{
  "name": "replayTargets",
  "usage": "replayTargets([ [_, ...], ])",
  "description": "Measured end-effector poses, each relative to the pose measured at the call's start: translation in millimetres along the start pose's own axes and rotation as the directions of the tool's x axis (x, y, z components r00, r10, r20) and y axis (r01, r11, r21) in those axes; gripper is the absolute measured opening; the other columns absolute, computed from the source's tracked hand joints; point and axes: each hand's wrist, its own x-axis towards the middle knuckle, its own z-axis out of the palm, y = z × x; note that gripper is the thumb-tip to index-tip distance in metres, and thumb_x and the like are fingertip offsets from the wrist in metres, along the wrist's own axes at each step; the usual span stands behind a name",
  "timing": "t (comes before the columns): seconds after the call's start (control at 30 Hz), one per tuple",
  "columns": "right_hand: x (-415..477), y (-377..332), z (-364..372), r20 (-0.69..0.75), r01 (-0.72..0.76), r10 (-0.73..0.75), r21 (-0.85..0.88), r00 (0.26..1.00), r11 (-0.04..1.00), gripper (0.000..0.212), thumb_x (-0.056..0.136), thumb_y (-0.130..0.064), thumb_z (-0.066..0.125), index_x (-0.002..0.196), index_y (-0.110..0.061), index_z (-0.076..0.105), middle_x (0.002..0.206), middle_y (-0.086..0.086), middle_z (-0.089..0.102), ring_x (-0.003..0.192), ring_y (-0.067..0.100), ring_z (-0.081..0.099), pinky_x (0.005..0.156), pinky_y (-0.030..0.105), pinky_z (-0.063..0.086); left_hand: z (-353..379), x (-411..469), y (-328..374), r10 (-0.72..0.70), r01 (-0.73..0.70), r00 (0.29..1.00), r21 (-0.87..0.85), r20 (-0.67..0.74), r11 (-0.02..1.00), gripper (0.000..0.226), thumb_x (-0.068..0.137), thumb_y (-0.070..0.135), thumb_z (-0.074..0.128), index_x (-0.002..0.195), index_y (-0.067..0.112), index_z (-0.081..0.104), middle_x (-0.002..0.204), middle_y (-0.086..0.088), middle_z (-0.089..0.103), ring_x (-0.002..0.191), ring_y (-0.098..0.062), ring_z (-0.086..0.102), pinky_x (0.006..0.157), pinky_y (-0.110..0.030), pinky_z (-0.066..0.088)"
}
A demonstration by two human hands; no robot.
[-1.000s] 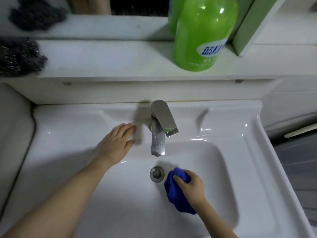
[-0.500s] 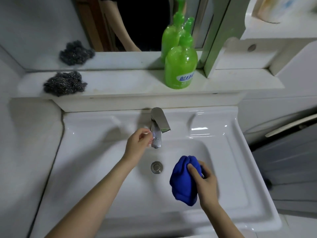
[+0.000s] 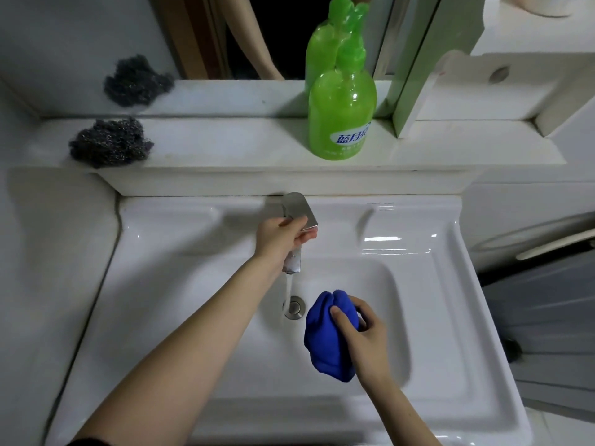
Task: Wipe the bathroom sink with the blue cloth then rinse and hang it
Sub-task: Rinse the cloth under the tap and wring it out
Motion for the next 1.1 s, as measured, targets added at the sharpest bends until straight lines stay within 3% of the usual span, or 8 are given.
replayTargets([
  [0.07,5,2,3,0.005,-0.008,0.008,-0.004,1.000,1.000,0.013,0.087,-0.019,0.074,0.097,-0.027,0.072,0.099,-0.009,0.074,0.092,0.012,0.070,0.076,0.025,0.055,-2,2,9,-0.024,0.024,0.999,0.006,0.032,1.000,0.014,0.093,0.014,0.061,0.088,0.001,0.064,0.088,-0.015,0.077,0.079,-0.022,0.076,0.085,-0.033,0.056],
  [0.2,19,7,13,0.027,-0.034,0.034,-0.014,0.999,0.999,0.009,0.088,-0.019,0.073,0.096,-0.024,0.072,0.097,-0.008,0.074,0.090,0.012,0.070,0.071,0.018,0.053,-20,0,23,-0.061,0.056,0.989,0.040,0.131,0.998,0.030,0.099,0.025,0.055,0.096,-0.002,0.066,0.079,-0.018,0.075,0.067,-0.021,0.075,0.062,-0.022,0.060],
  [0.4,44,25,44,0.141,-0.186,0.168,0.124,0.976,0.975,0.018,0.098,-0.028,0.059,0.103,-0.013,0.068,0.095,0.004,0.071,0.088,0.022,0.063,0.074,0.031,0.052,-90,3,-10,0.067,-0.064,0.995,0.038,-0.078,0.997,0.025,0.099,0.016,0.049,0.090,0.001,0.067,0.066,-0.010,0.071,0.057,-0.017,0.066,0.054,-0.018,0.053],
  [0.53,55,48,77,0.358,-0.513,0.383,0.419,0.851,0.749,0.039,0.100,-0.033,0.046,0.114,0.000,0.064,0.106,0.020,0.065,0.094,0.038,0.061,0.086,0.059,0.049,-119,12,-70,-0.034,0.049,0.992,0.121,-0.123,0.991,0.022,0.097,0.013,0.051,0.089,0.005,0.069,0.075,-0.008,0.072,0.067,-0.018,0.065,0.065,-0.024,0.052],
  [0.67,63,69,112,0.402,-0.596,0.440,0.537,0.803,0.597,0.040,0.095,-0.026,0.042,0.114,0.000,0.066,0.106,0.025,0.064,0.093,0.040,0.062,0.083,0.050,0.052,-125,25,-128,-0.210,0.190,0.976,0.245,0.060,0.951,0.026,0.097,0.027,0.057,0.106,0.005,0.067,0.096,-0.004,0.068,0.087,-0.022,0.062,0.072,-0.025,0.048],
  [0.8,66,74,137,0.334,-0.482,0.350,0.545,0.875,0.686,0.043,0.090,-0.027,0.047,0.116,0.005,0.061,0.104,0.026,0.057,0.098,0.039,0.053,0.088,0.047,0.045,-120,28,-153,-0.306,0.254,0.903,0.199,0.301,0.946,0.047,0.080,0.052,0.062,0.118,0.025,0.065,0.113,0.002,0.073,0.106,-0.015,0.068,0.095,-0.032,0.050],
  [1.0,68,71,141,0.148,-0.404,0.376,0.337,0.915,0.850,0.059,0.104,-0.043,0.029,0.112,0.003,0.064,0.105,0.019,0.072,0.100,0.036,0.066,0.085,0.041,0.053,-122,29,-164,-0.148,0.119,0.973,0.163,0.175,0.979,0.020,0.089,0.037,0.068,0.107,0.030,0.067,0.103,0.002,0.075,0.100,-0.017,0.071,0.092,-0.037,0.056],
  [1.1,60,63,131,0.156,-0.367,0.342,0.187,0.927,0.911,0.053,0.099,-0.050,0.048,0.115,-0.003,0.067,0.108,0.015,0.073,0.102,0.029,0.070,0.086,0.038,0.058,-124,23,-163,-0.038,0.003,0.986,0.211,0.163,0.977,0.018,0.089,0.034,0.068,0.107,0.035,0.066,0.100,0.010,0.075,0.095,-0.008,0.070,0.088,-0.032,0.056],
])
